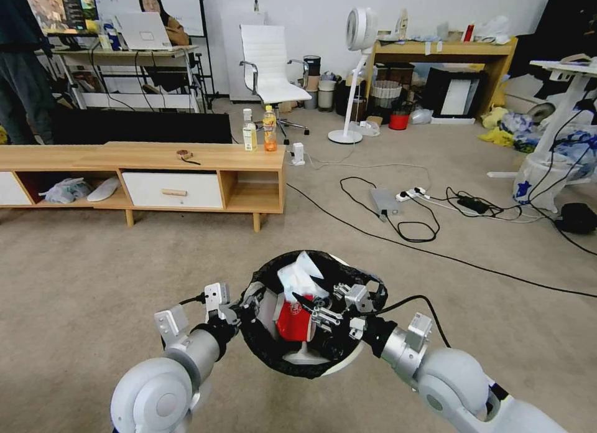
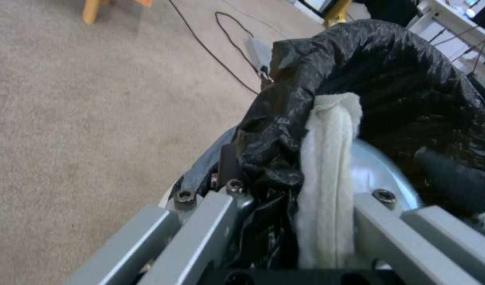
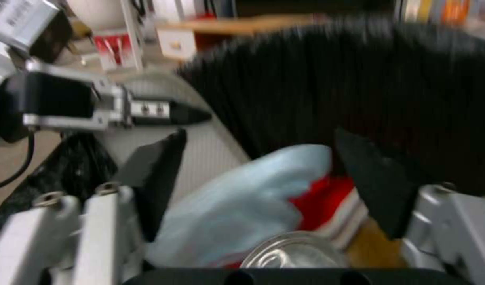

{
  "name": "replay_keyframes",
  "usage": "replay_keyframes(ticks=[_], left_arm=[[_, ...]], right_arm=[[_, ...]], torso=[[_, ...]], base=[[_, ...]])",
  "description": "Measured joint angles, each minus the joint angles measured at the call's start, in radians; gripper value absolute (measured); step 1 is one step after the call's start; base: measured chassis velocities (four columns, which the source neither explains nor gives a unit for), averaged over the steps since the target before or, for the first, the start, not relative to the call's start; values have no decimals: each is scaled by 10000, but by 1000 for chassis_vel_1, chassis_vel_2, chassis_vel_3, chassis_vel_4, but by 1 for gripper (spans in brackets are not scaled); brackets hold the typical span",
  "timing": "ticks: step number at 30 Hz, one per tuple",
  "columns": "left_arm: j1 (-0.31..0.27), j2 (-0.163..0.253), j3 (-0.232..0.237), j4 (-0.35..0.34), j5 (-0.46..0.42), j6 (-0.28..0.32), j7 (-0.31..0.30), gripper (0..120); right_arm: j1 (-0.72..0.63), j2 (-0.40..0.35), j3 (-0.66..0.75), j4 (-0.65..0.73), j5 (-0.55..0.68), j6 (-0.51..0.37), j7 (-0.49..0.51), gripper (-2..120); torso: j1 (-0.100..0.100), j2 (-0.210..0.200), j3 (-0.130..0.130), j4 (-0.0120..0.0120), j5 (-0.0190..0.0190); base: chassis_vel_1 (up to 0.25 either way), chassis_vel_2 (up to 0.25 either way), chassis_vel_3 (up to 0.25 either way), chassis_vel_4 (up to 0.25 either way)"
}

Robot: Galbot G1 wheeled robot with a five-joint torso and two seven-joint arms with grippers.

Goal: Pick up the trash bin and place the garbage on the floor into it.

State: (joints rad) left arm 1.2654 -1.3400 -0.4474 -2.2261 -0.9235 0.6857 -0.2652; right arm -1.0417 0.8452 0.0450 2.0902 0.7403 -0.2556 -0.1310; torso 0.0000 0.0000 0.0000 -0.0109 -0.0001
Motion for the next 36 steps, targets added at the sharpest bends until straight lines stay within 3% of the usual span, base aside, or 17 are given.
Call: replay_keyframes(ticks=[6, 15, 26, 27, 36], left_arm=[[0, -23, -11, -4, 0, -9, 5, 7], [-35, -62, -11, -6, -12, -9, 47, 7], [-16, -13, -228, -64, -78, -23, 35, 7], [-23, 21, -333, -67, -63, -49, -29, 7], [-25, 22, -395, -5, -120, -44, -28, 7]], right_arm=[[-1, 49, 296, 435, 643, -1569, 779, 99], [-34, 63, 577, 965, 1939, -3077, 1730, 100], [10, 250, 1399, 1346, 737, -1950, 885, 100], [121, 274, 1740, 1483, 628, -1802, 949, 100], [187, 287, 3664, 1815, 634, -1317, 1020, 100]], torso=[[0, 0, 0, 0, 0], [0, 0, 0, -1, 0], [0, 0, 0, -2, 1], [0, 1, 0, 6, 2], [0, 0, 0, -1, 1]], base=[[0, 0, 0, 0], [0, 0, 0, 0], [0, 0, 0, 0], [0, 0, 0, 0], [0, 0, 0, 0]])
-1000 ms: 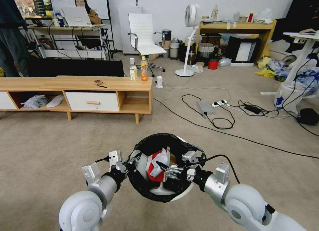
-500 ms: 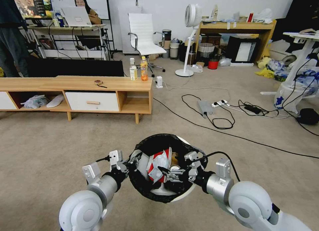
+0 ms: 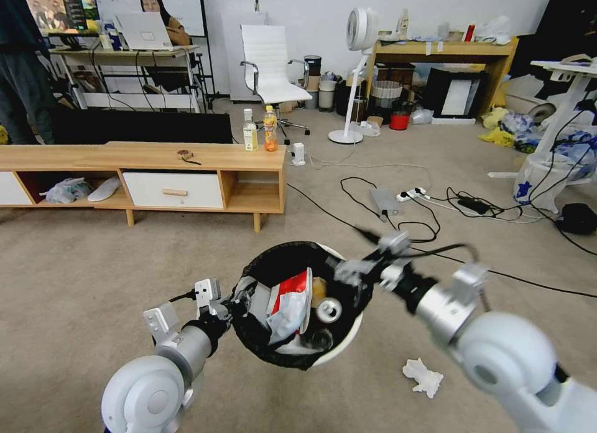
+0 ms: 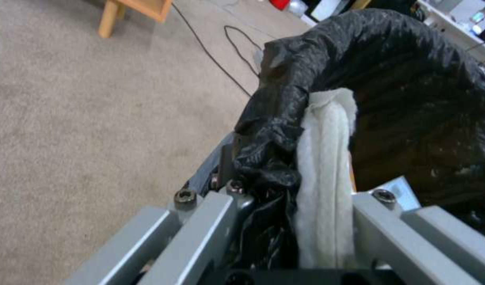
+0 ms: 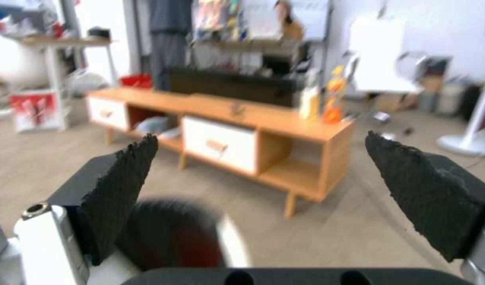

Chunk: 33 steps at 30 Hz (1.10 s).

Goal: Pick up the trash bin and place the garbage on the floor into it.

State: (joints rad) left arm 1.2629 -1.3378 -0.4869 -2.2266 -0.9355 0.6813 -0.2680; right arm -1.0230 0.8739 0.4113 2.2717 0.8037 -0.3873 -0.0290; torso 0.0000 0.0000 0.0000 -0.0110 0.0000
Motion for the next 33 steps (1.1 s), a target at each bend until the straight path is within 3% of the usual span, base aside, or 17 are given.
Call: replay_keyframes(ticks=[18, 26, 33], left_arm=[[10, 80, -160, -64, -79, 0, -1, 7], [-39, 128, -244, -85, -180, 0, -1, 7], [-113, 186, -309, -105, -286, 5, -43, 7]], right_arm=[[-116, 103, 1319, -286, -50, 877, -338, 100], [-941, 72, 1988, -1462, -885, 1075, -412, 100], [-1521, 284, 1527, -3766, -2217, 1394, -445, 100]], torso=[[0, 0, 0, 2, 0], [0, 0, -1, -1, 0], [0, 0, 0, 0, 4]], base=[[0, 0, 0, 0], [0, 0, 0, 0], [0, 0, 0, 0]])
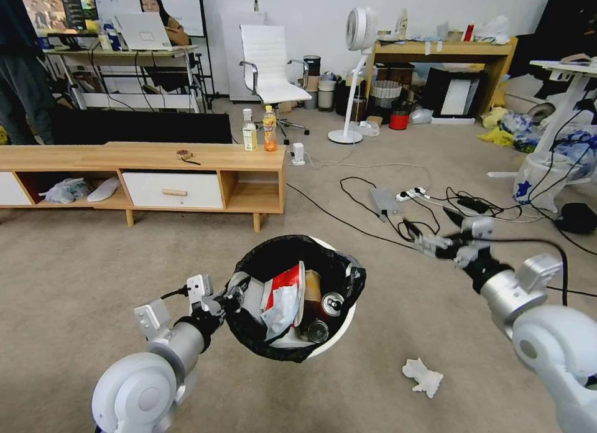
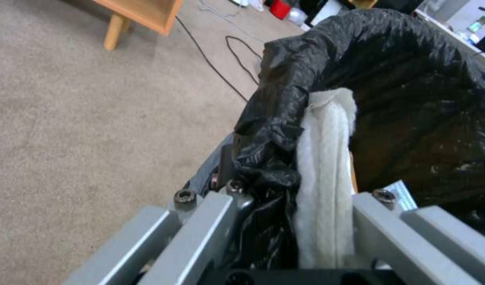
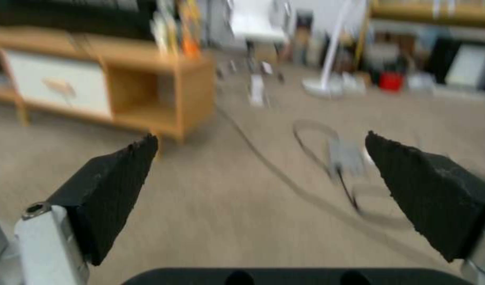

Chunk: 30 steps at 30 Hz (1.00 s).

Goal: Pick up the trash bin and place the garbage on the floor into it.

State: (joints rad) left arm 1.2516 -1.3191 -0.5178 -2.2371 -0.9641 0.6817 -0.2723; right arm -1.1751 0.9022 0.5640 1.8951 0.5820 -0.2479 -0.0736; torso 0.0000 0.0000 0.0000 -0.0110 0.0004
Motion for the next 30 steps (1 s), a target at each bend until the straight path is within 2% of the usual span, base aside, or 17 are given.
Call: replay_keyframes(ticks=[6, 15, 30], left_arm=[[31, 66, -102, -35, -58, 6, -4, 7], [-12, 23, -65, 56, -69, 6, -5, 7], [121, 6, -45, -52, -26, 7, 5, 7]], right_arm=[[-448, 258, -790, -1619, -730, 279, -162, 100], [-1156, 561, -1182, -2806, -1183, 49, -499, 100], [-1042, 1119, -1209, -4750, -1529, -18, -884, 100]], torso=[[0, 0, 0, 2, -4], [0, 0, 0, -1, -6], [0, 0, 0, 1, -4]], base=[[0, 0, 0, 0], [0, 0, 0, 0], [0, 0, 0, 0]])
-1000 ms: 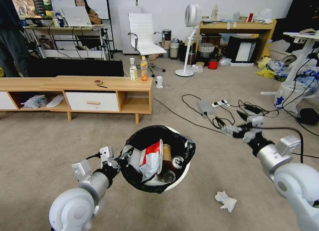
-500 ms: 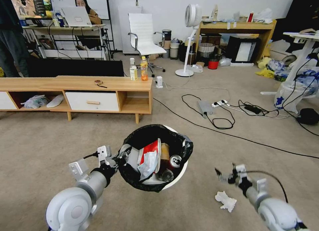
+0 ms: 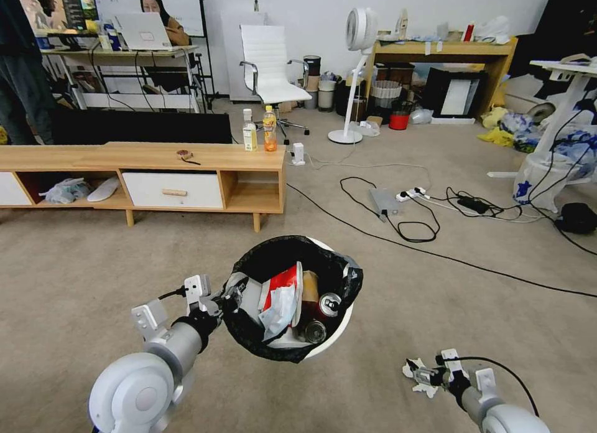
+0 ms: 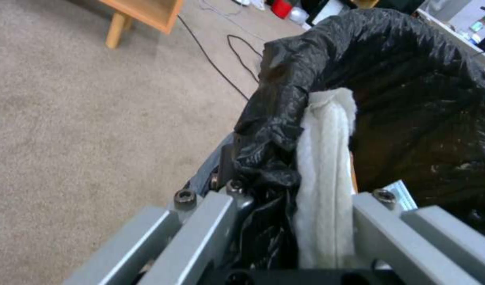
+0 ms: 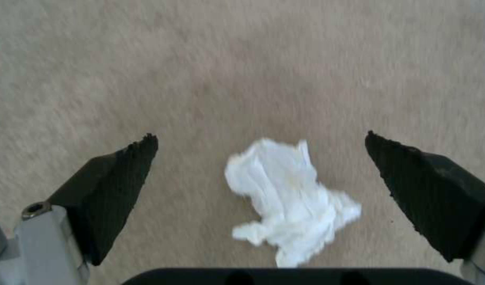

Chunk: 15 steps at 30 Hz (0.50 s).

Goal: Pick up the trash bin and place the garbage on the floor into it.

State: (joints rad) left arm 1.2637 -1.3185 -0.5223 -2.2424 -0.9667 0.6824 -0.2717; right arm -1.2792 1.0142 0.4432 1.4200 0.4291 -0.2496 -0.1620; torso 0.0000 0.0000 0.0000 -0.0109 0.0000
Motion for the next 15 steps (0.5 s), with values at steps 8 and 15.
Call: replay_keyframes(ticks=[8, 15], left_arm=[[116, -12, 0, -107, 35, 0, 0, 7], [191, -69, 44, -144, 106, 0, 1, 7]], right_arm=[[194, 223, 4, -833, -306, 413, -186, 100], [447, 342, 64, -1477, -335, 637, -213, 100]], torso=[[0, 0, 0, 0, 0], [0, 0, 0, 0, 0]], base=[[0, 0, 0, 0], [0, 0, 0, 0]])
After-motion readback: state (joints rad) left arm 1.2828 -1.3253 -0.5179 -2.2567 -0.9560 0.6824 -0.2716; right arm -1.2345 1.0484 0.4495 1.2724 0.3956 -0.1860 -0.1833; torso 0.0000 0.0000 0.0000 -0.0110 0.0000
